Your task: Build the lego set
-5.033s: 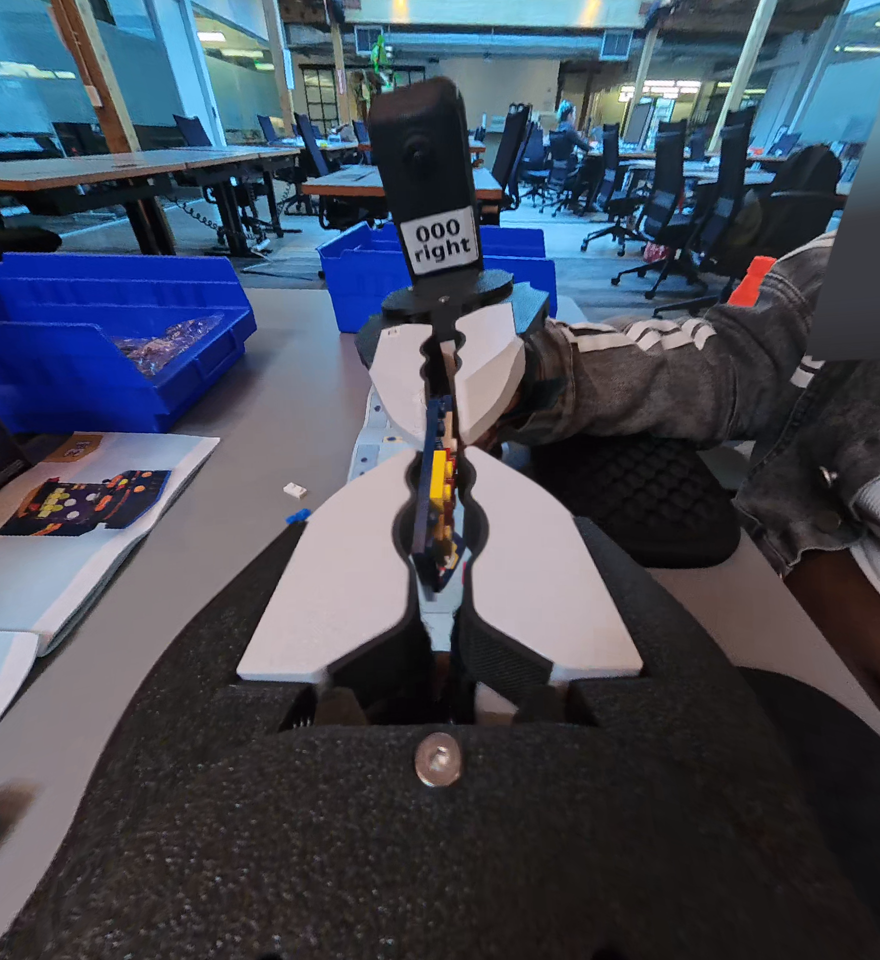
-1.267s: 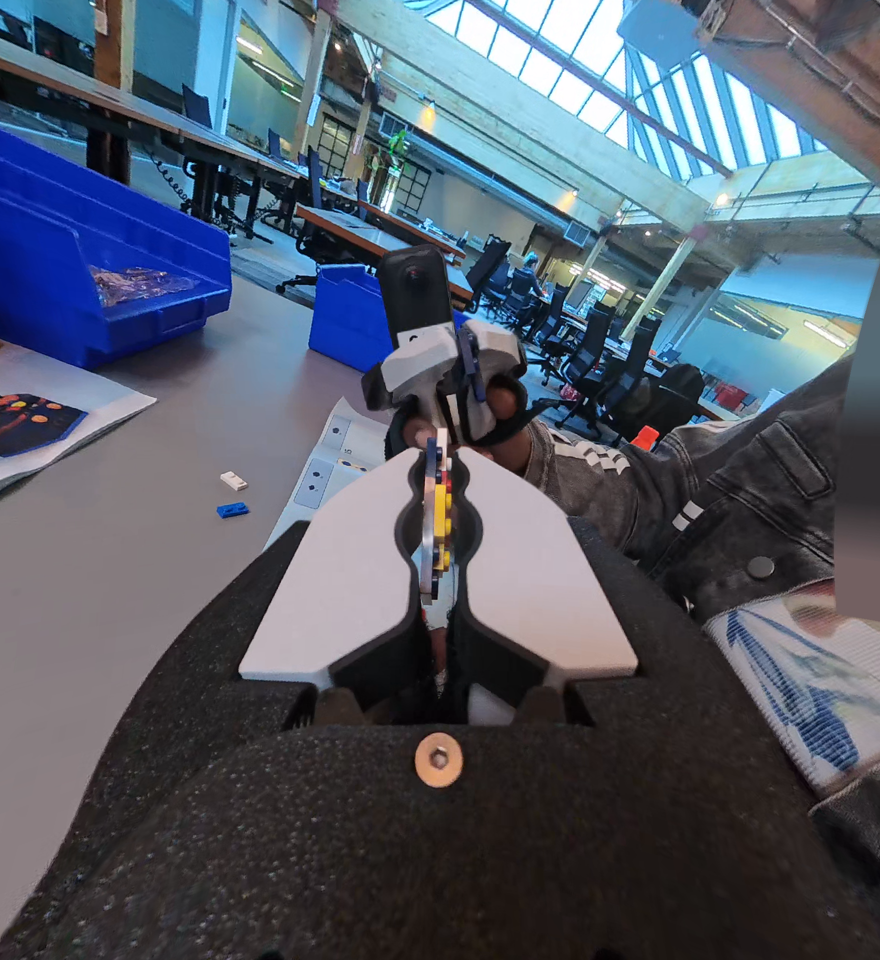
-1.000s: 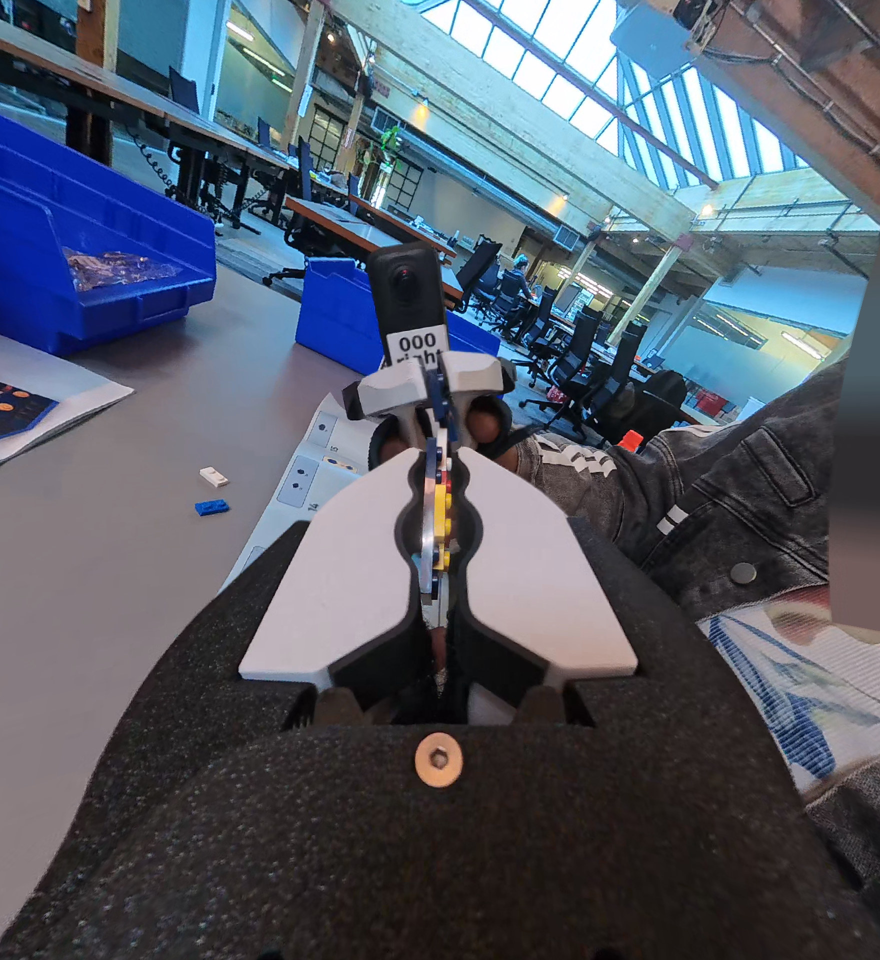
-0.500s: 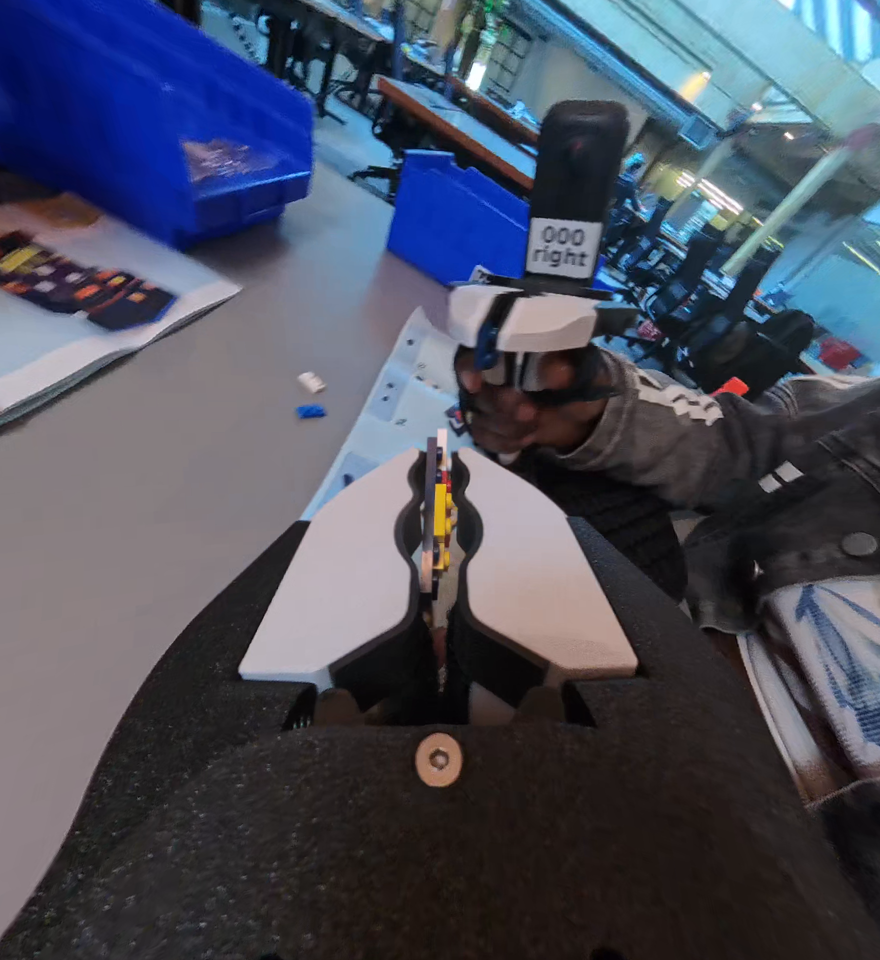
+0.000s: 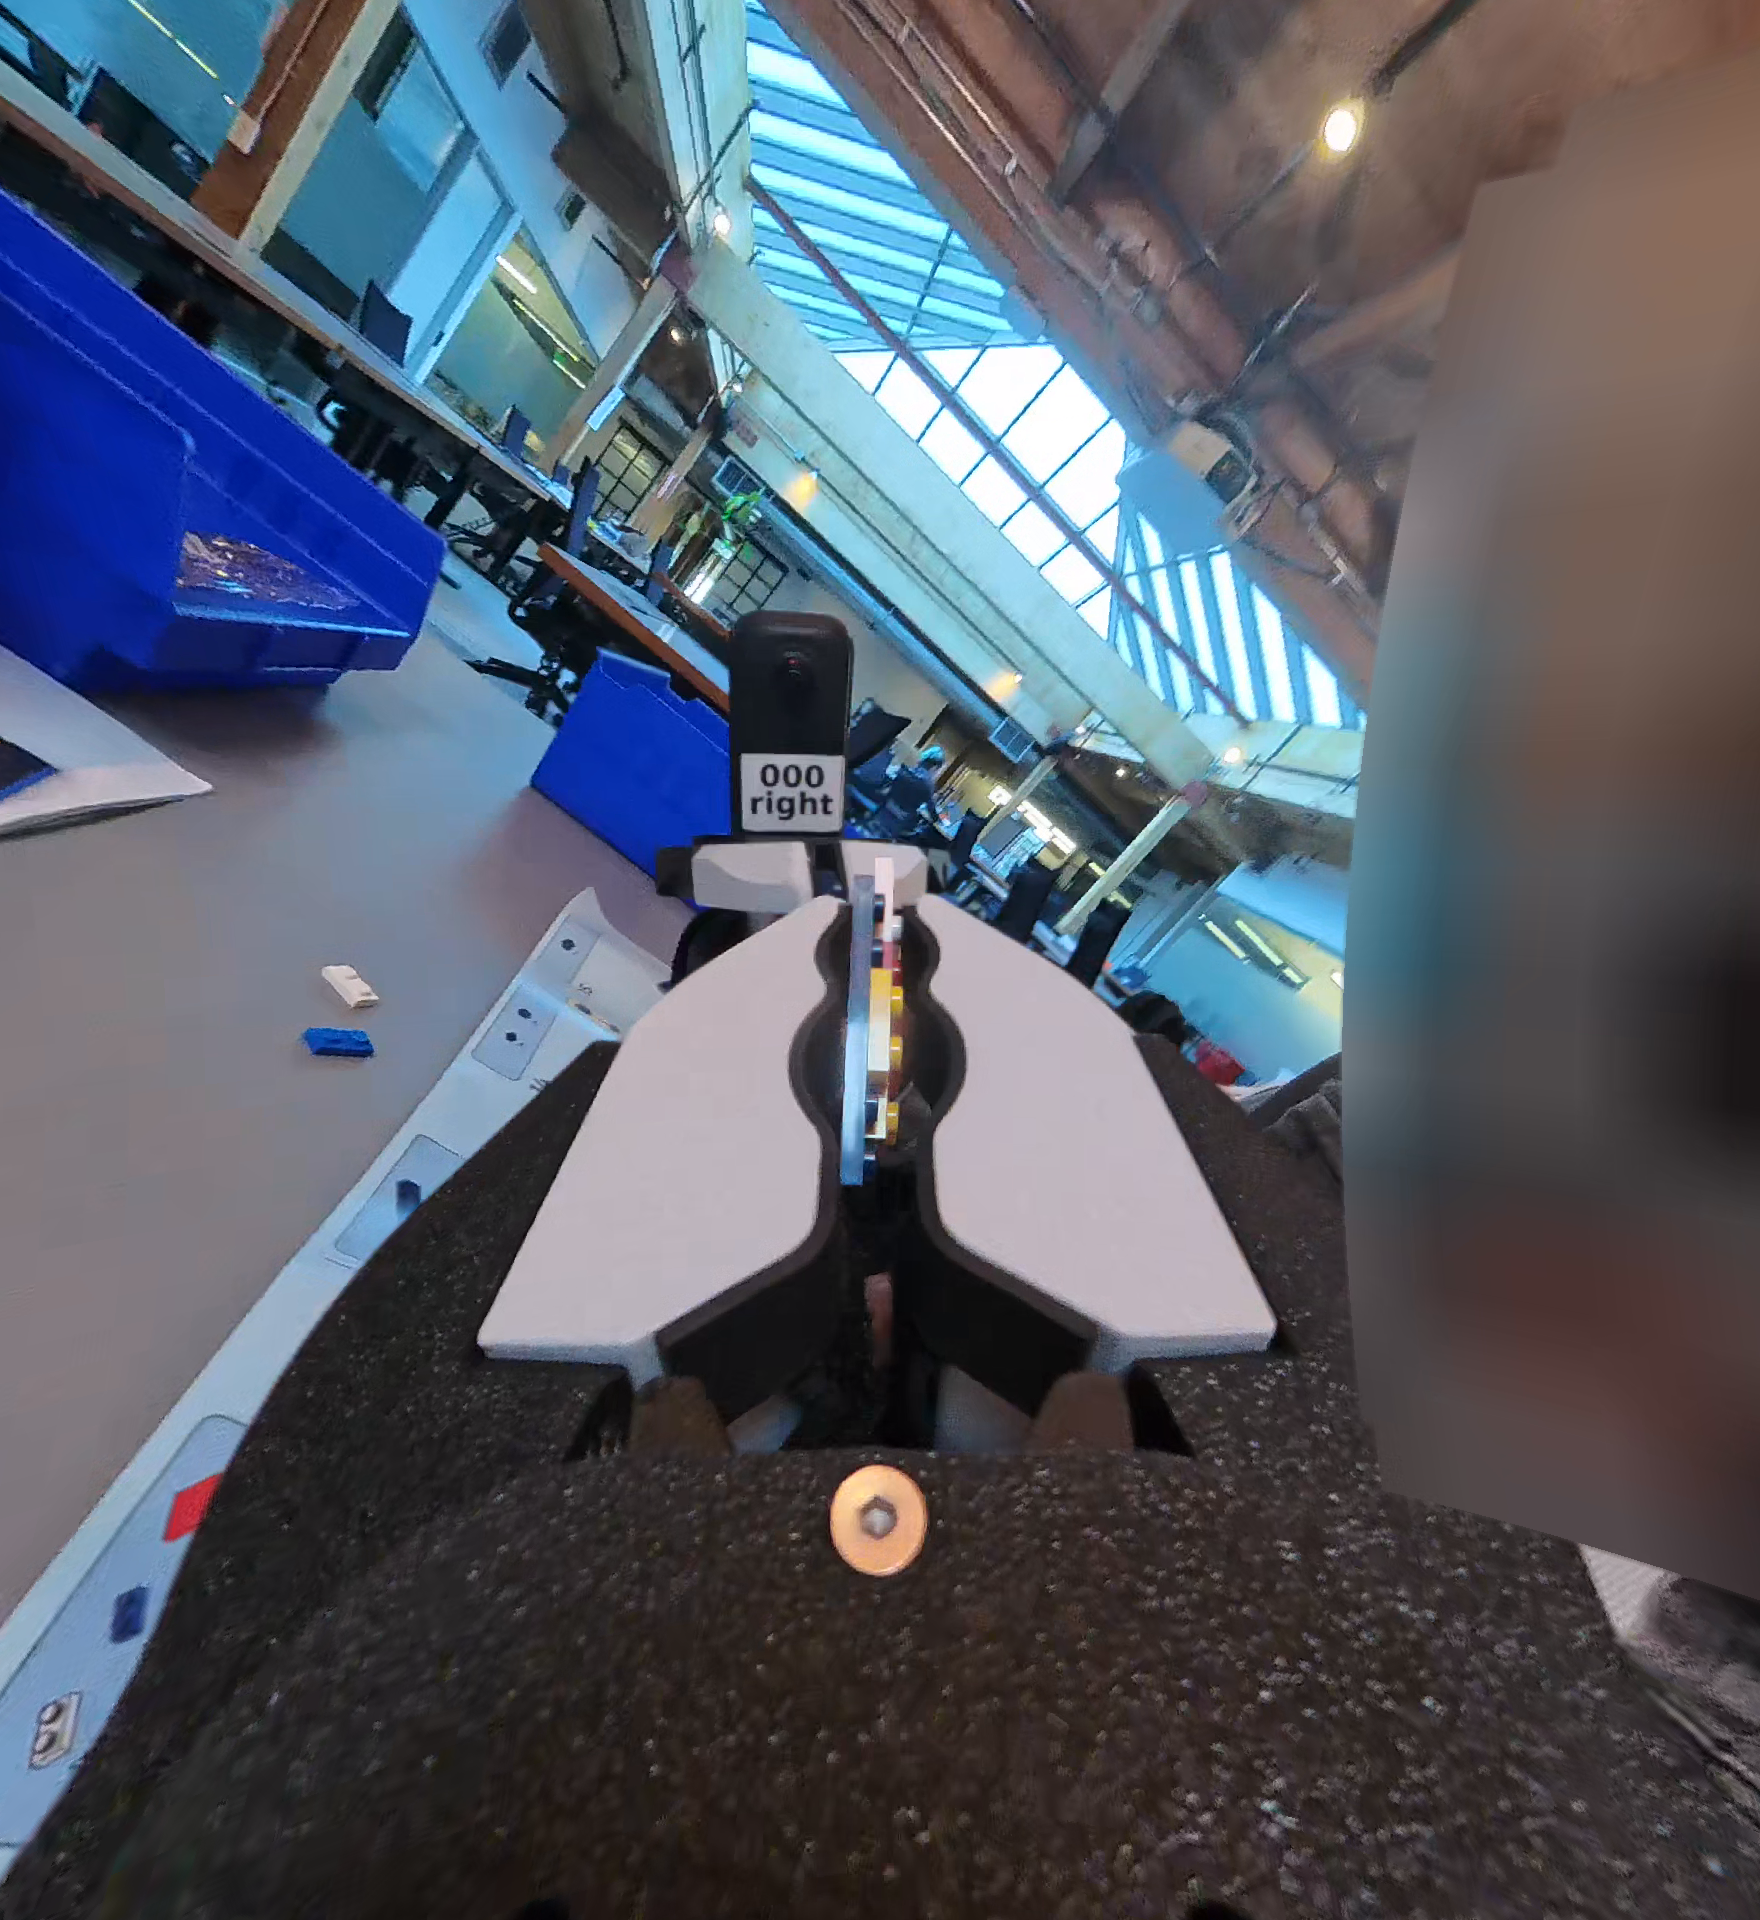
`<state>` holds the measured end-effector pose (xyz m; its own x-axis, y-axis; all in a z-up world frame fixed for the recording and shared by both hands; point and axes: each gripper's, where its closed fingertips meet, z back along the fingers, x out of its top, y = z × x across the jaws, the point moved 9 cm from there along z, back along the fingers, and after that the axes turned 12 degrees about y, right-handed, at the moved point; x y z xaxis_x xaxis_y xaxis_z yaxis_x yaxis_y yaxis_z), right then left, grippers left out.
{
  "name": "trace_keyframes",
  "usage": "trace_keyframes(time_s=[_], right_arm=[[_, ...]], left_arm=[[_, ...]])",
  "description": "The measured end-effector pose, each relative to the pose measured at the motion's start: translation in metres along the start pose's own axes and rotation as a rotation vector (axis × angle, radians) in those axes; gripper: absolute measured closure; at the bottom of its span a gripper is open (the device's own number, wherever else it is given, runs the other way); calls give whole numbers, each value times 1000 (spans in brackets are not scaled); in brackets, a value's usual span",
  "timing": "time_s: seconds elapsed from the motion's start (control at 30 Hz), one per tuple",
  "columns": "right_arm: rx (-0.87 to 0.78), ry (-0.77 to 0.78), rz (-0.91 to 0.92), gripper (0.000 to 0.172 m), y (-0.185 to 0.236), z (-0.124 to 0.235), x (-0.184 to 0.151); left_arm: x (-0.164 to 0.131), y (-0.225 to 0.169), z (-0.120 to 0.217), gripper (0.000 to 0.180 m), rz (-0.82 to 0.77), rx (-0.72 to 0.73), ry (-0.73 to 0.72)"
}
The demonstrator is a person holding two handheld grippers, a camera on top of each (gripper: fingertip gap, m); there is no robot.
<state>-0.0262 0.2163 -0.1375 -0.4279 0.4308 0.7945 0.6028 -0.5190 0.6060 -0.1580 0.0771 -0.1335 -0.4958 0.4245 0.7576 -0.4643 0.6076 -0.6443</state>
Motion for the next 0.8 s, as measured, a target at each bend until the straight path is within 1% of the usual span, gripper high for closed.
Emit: trace_keyframes(time_s=[0.07, 0.23, 0.3, 0.37, 0.4, 0.43, 0.53, 0.57, 0.6, 0.67, 0.8], right_arm=[[34, 53, -28, 167, 0, -1, -1], [89, 202, -99, 167, -4, -4, -8], [79, 210, -115, 167, -7, -2, -9], [78, 164, -124, 167, -7, 0, -7], [77, 111, -126, 167, -7, 1, -5], [73, 21, -127, 167, -6, 2, -3], [91, -337, -135, 168, -1, 4, 0], [72, -423, -125, 168, 1, 4, 0], [43, -462, -105, 168, 2, 3, -1], [7, -451, -68, 168, 4, 0, -2], [-1, -432, -69, 168, 5, -5, -5]], left_arm=[[-1, 4, 1, 173, 32, 2, 4], [-9, 6, -6, 173, 77, -19, 119], [-10, 5, -9, 173, 78, -31, 155], [-11, 5, -11, 173, 66, -16, 152], [-10, 5, -10, 173, 61, -6, 131], [-8, 5, -10, 173, 52, -4, 87], [-3, 0, -8, 173, 16, 27, -78], [-2, -2, -8, 173, -2, 43, -125], [-1, -4, -9, 173, -16, 52, -164], [0, -7, -10, 173, -23, 60, -217], [-3, -6, -14, 173, -10, 56, -219]])
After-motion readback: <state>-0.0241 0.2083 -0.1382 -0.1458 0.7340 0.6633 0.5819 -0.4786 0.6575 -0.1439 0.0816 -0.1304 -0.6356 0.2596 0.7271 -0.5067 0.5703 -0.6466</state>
